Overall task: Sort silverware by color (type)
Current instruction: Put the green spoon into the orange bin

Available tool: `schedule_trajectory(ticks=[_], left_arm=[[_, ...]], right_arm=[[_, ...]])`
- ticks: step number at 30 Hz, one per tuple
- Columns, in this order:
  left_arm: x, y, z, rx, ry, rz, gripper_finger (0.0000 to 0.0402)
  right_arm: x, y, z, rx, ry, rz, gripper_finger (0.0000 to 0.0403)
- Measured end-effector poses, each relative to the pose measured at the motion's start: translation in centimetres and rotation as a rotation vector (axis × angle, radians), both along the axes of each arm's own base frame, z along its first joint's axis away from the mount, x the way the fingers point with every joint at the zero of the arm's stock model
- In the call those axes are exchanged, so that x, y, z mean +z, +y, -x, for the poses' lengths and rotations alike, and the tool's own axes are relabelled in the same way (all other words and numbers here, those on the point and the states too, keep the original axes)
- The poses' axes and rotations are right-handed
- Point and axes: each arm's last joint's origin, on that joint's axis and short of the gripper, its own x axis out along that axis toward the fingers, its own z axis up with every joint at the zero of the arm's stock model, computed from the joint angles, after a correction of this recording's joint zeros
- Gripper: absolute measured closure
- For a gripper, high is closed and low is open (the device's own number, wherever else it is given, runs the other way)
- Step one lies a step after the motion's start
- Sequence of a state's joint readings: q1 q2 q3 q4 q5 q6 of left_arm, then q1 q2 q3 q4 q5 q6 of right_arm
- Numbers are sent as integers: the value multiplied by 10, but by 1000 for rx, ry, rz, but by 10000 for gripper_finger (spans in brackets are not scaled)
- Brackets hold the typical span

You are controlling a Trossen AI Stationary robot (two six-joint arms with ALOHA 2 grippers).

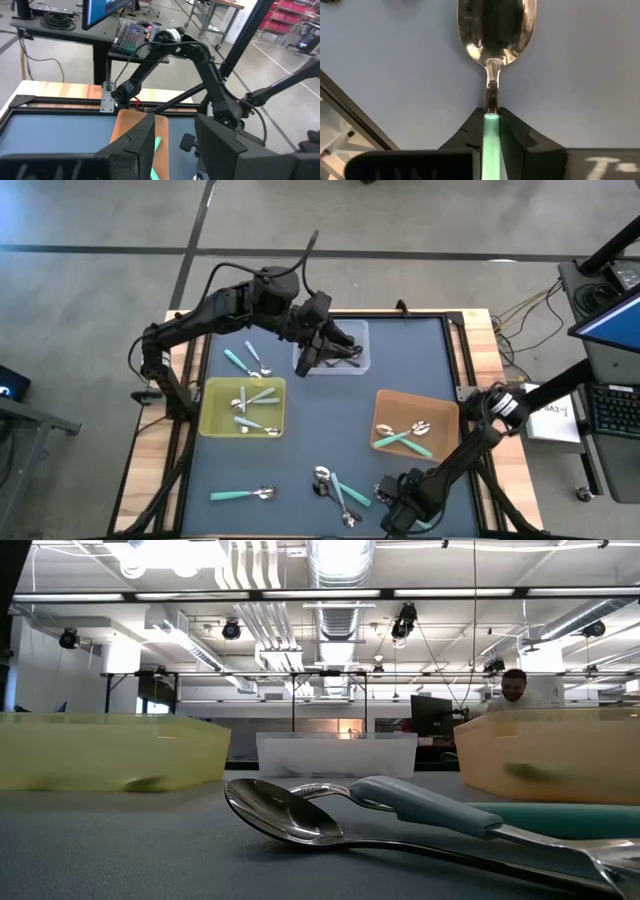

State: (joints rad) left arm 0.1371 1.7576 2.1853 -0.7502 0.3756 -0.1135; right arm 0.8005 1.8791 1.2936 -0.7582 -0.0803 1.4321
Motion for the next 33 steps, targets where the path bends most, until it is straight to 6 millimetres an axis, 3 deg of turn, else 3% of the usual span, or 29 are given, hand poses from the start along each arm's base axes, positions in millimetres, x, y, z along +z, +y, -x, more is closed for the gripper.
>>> schedule_trajectory(ticks=[8, 15, 20, 24, 27, 33], left_arm=[[-3, 0, 1, 2, 37, 4, 279], [-6, -1, 2, -4, 60, -7, 279], [-9, -2, 3, -17, 89, -20, 279], [-15, -3, 6, -36, 155, -47, 279], [-19, -3, 8, -47, 195, -60, 279], [-25, -3, 6, -70, 217, -100, 279]], right_arm=[[9, 0, 1, 50, 12, -24, 377], [55, -13, 12, 65, -72, -11, 377], [101, -41, 26, -5, -217, 89, 377], [123, -73, 41, -94, -230, 256, 377], [128, -96, 49, -106, -140, 380, 377], [117, -129, 47, -32, 32, 512, 377]])
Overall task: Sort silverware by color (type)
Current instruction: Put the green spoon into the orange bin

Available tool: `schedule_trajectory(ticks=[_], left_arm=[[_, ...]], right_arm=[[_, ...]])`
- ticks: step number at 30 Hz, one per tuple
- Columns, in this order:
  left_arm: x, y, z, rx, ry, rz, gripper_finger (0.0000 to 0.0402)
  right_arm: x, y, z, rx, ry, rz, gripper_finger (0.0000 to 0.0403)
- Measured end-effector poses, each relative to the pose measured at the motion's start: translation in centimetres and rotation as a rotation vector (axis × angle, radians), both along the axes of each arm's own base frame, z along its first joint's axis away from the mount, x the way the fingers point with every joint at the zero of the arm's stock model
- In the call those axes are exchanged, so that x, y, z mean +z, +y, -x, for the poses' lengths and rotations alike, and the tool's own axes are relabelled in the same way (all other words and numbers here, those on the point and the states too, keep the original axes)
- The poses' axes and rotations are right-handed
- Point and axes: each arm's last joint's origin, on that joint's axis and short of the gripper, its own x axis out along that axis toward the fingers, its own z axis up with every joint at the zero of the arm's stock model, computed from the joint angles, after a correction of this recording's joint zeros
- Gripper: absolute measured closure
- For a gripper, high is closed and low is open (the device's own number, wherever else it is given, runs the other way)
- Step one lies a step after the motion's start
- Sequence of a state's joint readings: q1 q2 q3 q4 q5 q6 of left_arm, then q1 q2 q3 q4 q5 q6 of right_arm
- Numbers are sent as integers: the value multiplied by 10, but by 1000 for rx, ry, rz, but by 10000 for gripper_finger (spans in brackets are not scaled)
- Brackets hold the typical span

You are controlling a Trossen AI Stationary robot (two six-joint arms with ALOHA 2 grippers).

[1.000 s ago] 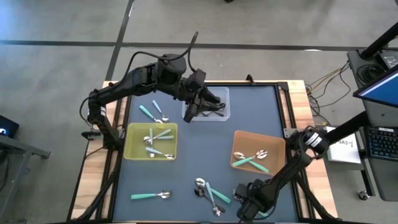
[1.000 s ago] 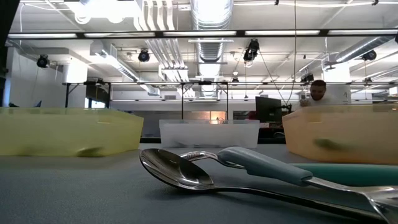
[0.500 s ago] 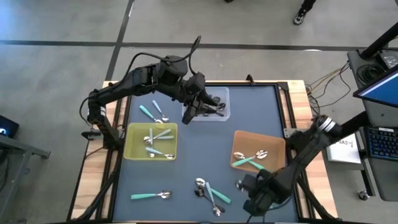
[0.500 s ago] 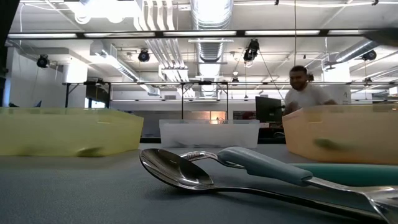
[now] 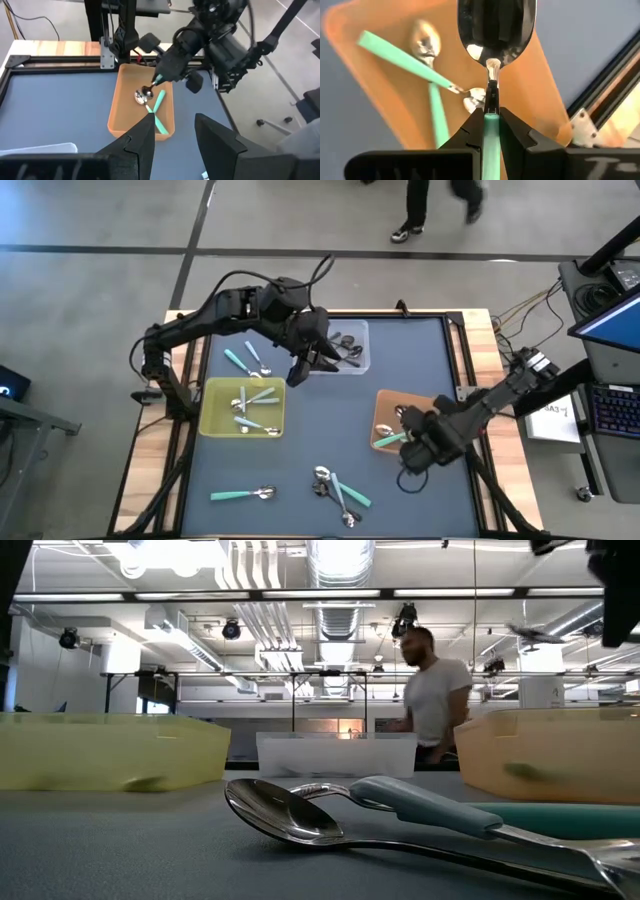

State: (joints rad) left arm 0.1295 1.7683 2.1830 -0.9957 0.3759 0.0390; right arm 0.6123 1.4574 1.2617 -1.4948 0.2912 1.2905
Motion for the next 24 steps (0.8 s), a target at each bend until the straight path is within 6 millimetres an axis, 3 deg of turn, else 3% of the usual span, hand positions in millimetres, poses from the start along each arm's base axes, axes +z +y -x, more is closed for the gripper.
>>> schedule_trajectory(ticks=[4, 8, 14, 18, 24], left_arm=[[-2, 0, 0, -7, 16, -9, 279], [-7, 0, 4, -16, 77, -13, 279], [-26, -4, 14, -24, 291, 17, 279], [-52, -15, 12, -42, 438, 44, 279], [-116, -58, 3, -164, 617, 31, 279]], right_arm=[[-12, -14, -4, 46, 77, 20, 366], [-20, -23, -4, 63, 126, 34, 327], [-15, -27, 0, 11, 90, 24, 271], [-5, -26, 1, -39, 20, -3, 250], [4, -24, -3, -38, -111, -51, 254]])
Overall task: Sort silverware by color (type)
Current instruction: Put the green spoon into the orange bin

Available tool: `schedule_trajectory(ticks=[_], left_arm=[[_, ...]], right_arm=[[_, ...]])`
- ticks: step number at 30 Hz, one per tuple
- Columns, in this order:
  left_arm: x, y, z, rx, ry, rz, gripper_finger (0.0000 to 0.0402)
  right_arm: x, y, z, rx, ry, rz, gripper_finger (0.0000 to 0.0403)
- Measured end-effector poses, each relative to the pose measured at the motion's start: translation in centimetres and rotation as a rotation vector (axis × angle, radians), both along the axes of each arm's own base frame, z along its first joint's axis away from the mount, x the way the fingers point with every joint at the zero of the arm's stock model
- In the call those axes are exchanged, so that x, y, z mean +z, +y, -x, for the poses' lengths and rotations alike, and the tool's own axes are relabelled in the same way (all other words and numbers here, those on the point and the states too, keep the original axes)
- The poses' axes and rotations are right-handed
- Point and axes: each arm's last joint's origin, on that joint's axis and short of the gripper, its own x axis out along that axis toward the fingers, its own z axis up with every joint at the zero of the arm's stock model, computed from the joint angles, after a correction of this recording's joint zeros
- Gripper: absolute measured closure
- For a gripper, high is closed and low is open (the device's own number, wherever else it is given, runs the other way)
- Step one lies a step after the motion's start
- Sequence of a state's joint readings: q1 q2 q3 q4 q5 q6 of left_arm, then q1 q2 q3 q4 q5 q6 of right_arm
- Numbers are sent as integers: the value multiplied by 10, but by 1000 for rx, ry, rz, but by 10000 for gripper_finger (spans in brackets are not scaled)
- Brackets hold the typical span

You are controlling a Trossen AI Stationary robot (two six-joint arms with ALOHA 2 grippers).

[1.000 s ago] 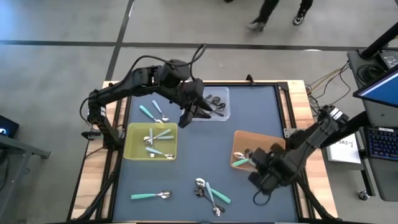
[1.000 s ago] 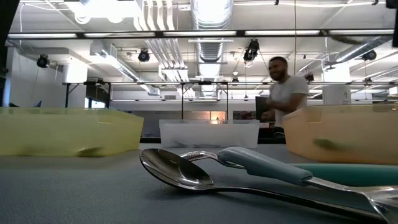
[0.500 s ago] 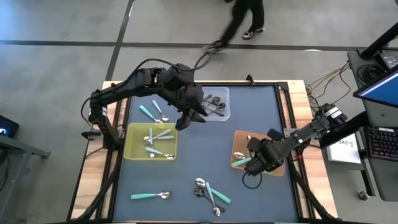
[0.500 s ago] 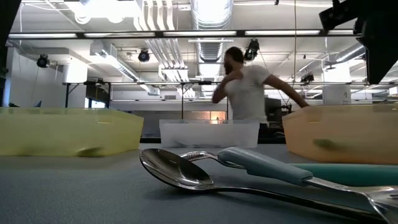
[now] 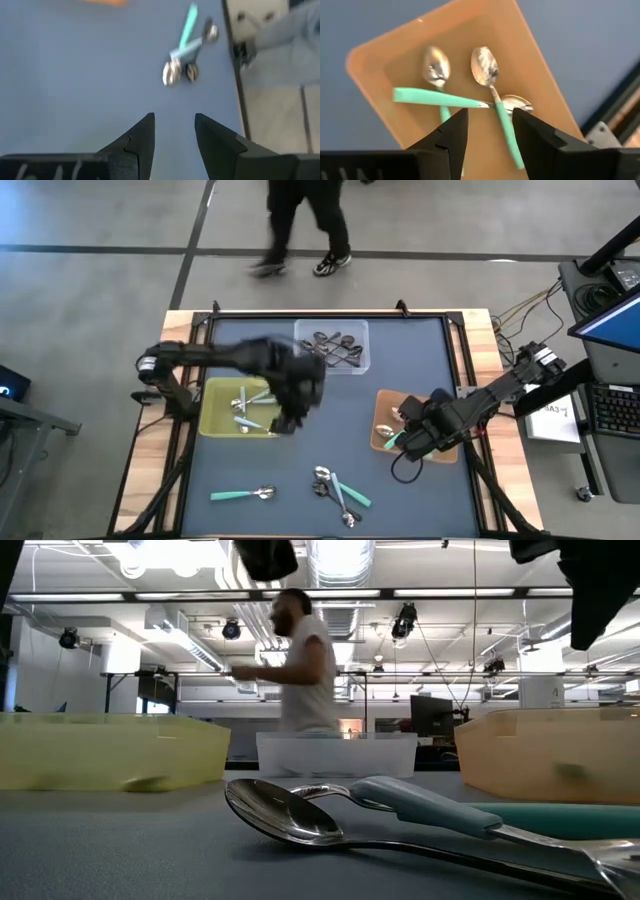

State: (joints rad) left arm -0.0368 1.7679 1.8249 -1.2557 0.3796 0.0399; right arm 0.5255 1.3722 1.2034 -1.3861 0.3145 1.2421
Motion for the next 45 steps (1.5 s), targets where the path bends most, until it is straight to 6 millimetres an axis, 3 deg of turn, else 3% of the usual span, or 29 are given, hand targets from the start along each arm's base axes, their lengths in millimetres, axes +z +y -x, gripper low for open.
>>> schedule_trajectory(ticks=[6, 12, 16, 29, 36, 41, 45], left_arm=[[-60, -45, -6, -71, -1, -10, 279], [-98, -82, -7, -65, -69, 52, 279], [-114, -100, 7, -39, 35, 67, 279], [-154, -171, 83, 9, 353, -28, 279], [-173, -201, 125, 58, 403, -113, 279], [-185, -201, 139, 137, 365, -218, 279], [-195, -198, 143, 178, 368, -207, 279]], right_arm=[[-1, 4, -7, 39, -52, -30, 269], [-6, 8, -15, 47, -79, -45, 273], [-10, 13, -19, 52, -95, -56, 269], [-12, 23, -36, 53, -248, -141, 275], [-19, 30, -50, 36, -308, -174, 275], [-30, 32, -56, 6, -280, -172, 275], [-35, 35, -58, -11, -270, -197, 275]])
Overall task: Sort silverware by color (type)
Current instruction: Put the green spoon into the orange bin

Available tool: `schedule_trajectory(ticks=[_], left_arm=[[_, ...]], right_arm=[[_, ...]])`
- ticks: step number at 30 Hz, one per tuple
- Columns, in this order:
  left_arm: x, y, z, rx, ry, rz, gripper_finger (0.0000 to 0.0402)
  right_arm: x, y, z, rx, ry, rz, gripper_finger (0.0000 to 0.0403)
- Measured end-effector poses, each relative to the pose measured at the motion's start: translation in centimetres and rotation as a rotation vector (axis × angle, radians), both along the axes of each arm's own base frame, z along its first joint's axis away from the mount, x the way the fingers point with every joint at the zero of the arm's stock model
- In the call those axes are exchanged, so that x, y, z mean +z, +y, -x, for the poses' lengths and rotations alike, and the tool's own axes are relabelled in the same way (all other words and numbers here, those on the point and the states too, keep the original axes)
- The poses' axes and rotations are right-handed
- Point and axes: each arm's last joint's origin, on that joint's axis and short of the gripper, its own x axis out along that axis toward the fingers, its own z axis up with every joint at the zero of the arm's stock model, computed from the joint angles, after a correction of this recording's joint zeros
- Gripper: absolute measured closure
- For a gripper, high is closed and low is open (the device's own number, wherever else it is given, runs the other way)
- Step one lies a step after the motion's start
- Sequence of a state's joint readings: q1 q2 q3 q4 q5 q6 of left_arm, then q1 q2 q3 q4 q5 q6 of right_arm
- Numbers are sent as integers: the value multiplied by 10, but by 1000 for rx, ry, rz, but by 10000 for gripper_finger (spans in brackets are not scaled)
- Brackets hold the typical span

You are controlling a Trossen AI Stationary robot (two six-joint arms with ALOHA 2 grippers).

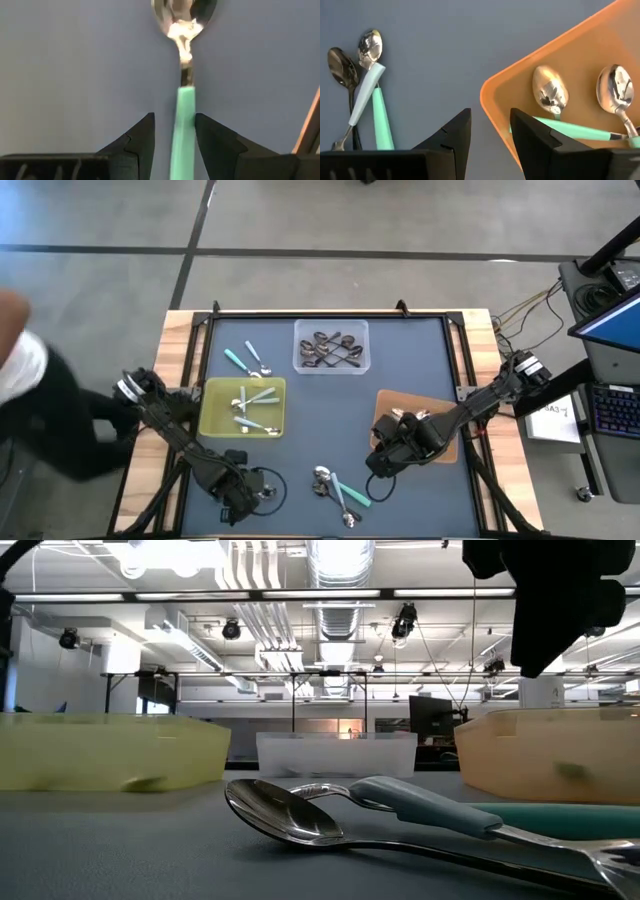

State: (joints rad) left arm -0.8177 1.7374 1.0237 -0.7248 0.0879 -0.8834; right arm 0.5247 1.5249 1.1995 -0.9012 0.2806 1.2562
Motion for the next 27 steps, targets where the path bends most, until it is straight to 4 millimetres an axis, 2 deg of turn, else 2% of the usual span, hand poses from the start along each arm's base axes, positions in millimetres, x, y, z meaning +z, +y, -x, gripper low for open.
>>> schedule_trajectory(ticks=[5, 11, 13, 17, 18, 24, 27], left_arm=[[-11, 0, 4, 35, -6, 53, 279], [-16, 4, 6, 68, -29, 15, 285], [-17, 6, 5, 74, -14, 21, 302], [-17, 7, 5, 83, 21, 42, 372], [-16, 8, 5, 87, 21, 44, 377], [-4, 14, 10, 2, 22, 60, 371], [16, 21, 11, -52, -30, 108, 375]], right_arm=[[0, 1, -2, -37, -5, -19, 275], [5, 2, -4, -52, -25, -31, 275], [8, 2, -5, -52, -32, -35, 275], [16, 4, -8, -46, -57, -47, 275], [19, 4, -9, -46, -66, -47, 275], [32, 7, -13, -54, -108, -71, 275], [38, 8, -15, -85, -129, -96, 275]])
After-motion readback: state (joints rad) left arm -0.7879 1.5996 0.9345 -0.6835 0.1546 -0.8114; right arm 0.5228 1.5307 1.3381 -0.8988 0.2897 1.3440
